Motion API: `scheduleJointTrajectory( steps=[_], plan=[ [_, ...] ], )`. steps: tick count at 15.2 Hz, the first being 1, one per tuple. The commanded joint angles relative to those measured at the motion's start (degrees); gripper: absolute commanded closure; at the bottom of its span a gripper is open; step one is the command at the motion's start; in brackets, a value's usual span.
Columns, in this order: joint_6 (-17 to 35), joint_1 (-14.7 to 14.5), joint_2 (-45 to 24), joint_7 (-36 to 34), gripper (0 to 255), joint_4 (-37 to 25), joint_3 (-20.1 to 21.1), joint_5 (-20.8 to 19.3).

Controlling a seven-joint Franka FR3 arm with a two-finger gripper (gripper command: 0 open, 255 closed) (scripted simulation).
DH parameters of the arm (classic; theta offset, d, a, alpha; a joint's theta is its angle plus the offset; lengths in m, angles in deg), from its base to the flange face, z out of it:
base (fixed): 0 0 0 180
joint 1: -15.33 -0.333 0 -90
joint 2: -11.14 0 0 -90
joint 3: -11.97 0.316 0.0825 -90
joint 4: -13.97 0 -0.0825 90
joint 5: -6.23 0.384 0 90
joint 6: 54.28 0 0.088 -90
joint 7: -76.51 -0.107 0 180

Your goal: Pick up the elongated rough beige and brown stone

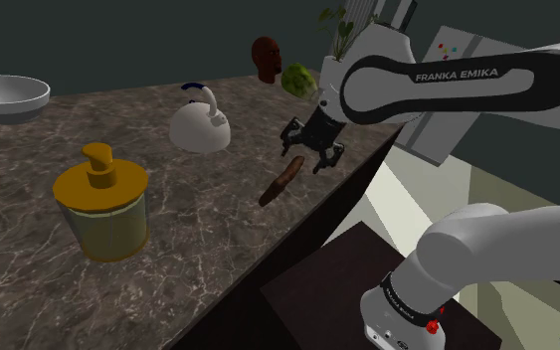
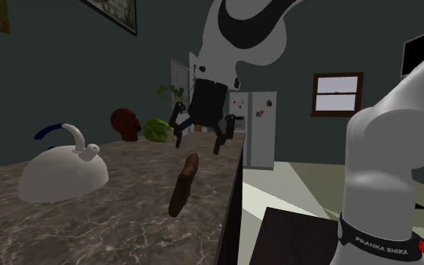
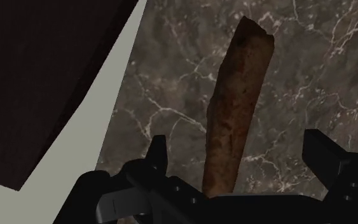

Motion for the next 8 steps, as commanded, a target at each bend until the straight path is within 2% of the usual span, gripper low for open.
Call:
scheduleJointTrajectory(
  steps=[1,8],
  plan=[
    [6.8,0.8,-3.4,-6.0,0,1.1,2.9,3.4],
    [13.8,0.1,-7.3,-5.0,0,4.3,4.3,5.2]
  ],
)
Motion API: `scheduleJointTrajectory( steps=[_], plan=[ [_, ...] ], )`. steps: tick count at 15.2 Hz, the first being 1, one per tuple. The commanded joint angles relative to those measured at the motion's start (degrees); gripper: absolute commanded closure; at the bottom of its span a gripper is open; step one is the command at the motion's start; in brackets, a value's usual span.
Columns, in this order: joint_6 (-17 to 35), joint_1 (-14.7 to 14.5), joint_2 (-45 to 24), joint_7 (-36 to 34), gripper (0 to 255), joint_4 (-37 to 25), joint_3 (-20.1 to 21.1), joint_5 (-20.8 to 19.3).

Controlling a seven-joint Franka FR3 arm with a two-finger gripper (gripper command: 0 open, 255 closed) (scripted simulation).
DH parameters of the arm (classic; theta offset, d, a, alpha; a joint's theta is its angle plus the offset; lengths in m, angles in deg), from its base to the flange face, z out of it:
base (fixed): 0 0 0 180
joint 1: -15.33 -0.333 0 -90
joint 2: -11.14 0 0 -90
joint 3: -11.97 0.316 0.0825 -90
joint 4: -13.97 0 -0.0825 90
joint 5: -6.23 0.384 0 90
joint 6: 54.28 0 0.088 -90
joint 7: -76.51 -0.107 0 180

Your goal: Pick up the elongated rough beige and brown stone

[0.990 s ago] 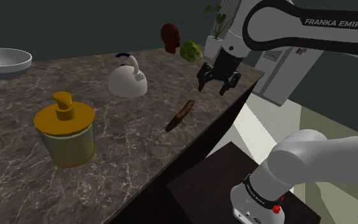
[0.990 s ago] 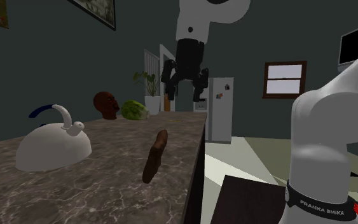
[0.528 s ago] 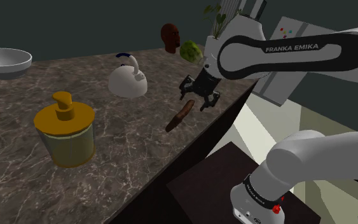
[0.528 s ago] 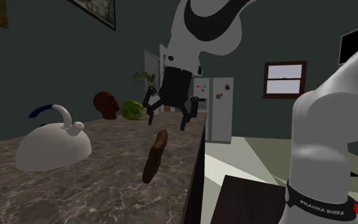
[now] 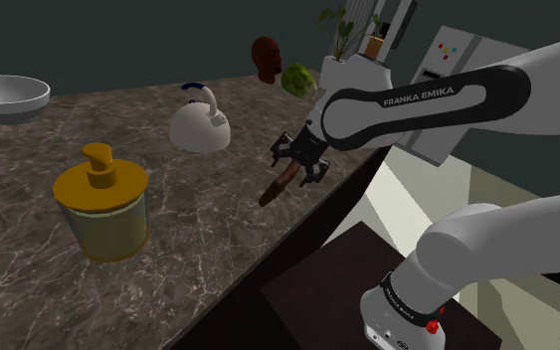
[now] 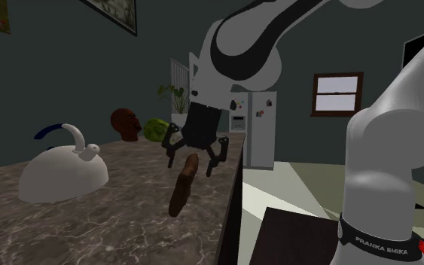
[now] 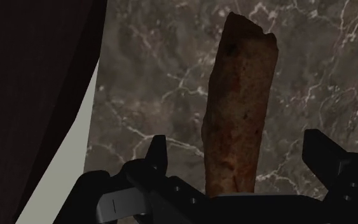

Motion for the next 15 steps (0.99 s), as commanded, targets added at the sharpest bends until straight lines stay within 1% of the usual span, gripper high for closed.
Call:
scheduleJointTrajectory(
  steps=[1,3,4,13,15],
  plan=[
    [1.7,-0.1,-1.1,0.2,0,0.6,0.3,0.4],
    [1.7,-0.1,-1.1,0.2,0,0.6,0.3,0.4],
    [1.8,-0.2,-1.0,0.2,255,0.7,0.3,0.4],
    [1.7,-0.1,-1.1,0.2,255,0.6,0.3,0.4],
    [-0.4,0.0,0.2,-0.1,255,-0.2,0.0,-0.1]
  ],
)
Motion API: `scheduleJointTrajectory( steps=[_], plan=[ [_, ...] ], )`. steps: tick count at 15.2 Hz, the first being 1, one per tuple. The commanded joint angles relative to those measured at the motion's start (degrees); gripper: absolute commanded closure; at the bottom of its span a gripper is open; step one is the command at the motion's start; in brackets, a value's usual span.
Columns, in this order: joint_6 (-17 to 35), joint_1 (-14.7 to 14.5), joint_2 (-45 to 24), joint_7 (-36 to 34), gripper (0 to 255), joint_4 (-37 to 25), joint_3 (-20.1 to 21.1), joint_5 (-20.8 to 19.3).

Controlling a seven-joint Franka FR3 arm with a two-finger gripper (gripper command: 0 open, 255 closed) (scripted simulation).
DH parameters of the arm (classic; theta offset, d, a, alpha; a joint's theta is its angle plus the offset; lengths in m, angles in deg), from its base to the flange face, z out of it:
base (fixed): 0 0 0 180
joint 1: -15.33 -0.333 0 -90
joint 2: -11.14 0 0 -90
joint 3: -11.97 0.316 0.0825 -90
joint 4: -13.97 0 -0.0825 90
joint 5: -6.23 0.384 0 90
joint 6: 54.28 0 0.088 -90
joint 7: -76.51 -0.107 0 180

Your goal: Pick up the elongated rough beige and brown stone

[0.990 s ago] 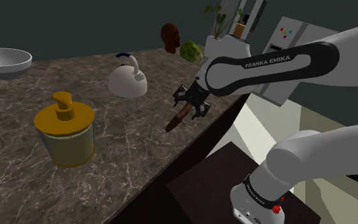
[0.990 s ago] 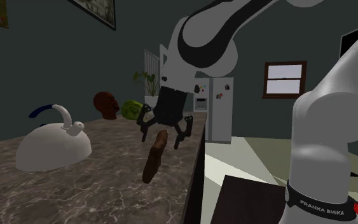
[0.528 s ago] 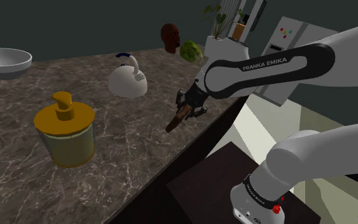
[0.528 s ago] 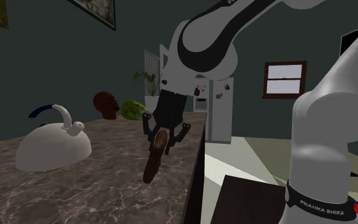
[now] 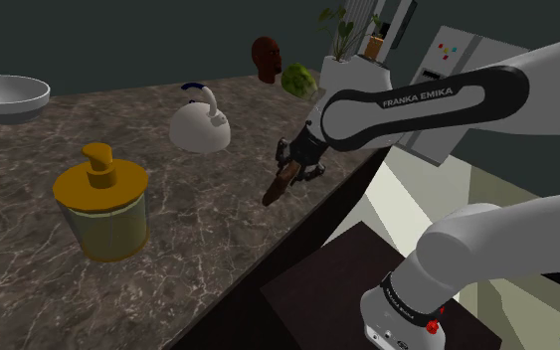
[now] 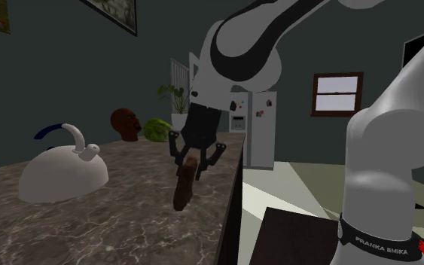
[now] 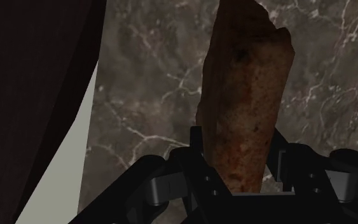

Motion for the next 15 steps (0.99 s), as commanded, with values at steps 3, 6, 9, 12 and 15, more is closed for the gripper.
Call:
scheduleJointTrajectory(
  steps=[3,6,9,12,15],
  plan=[
    [-3.8,0.3,2.1,-0.6,255,-1.7,-0.6,-1.0],
    [-6.7,0.6,3.6,-1.0,255,-3.2,-1.2,-1.7],
    [-9.5,0.9,4.8,-1.4,255,-4.8,-1.8,-2.4],
    [-12.2,1.2,5.9,-1.7,255,-6.5,-2.3,-3.1],
    [-13.2,1.3,6.2,-1.9,255,-7.2,-2.5,-3.4]
  ],
)
